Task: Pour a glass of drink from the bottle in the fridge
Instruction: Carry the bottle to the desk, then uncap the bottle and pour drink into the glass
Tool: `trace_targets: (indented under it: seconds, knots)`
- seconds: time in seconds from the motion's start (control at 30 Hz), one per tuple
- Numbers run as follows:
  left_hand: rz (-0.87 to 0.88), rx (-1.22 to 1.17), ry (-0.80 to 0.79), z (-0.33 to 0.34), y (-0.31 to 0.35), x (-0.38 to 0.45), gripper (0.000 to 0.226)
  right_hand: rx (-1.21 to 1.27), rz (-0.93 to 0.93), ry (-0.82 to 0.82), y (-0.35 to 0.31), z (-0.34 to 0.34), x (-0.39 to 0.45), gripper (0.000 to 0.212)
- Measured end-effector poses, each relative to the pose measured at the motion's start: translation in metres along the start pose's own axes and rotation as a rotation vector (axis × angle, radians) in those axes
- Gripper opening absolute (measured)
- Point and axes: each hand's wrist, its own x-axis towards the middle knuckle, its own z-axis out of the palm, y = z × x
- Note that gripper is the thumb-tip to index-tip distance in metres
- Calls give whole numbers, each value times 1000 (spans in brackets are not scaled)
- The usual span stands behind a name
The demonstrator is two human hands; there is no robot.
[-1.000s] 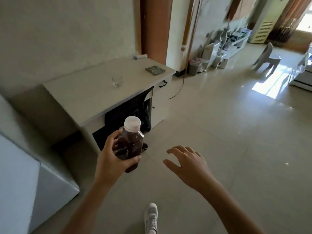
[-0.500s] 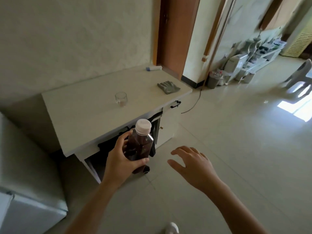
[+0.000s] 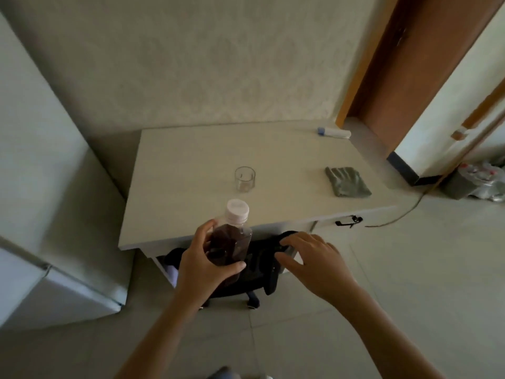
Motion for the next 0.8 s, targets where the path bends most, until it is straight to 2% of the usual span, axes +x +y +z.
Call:
trace_targets:
  seconds: [0.2, 0.47, 0.73, 0.8]
  knots:
    - [-98, 17, 113, -4, -19, 50, 91, 13, -167, -47, -8, -8, 92, 39]
    - [-160, 42, 217, 9, -38, 154, 88, -30, -193, -54, -1, -23, 191, 42]
    - [-156, 60, 200, 25, -32, 234, 88, 130, -241, 99, -26, -61, 282, 52]
    - [-157, 74, 230, 29, -29, 245, 88, 93, -279, 139, -39, -68, 312, 56]
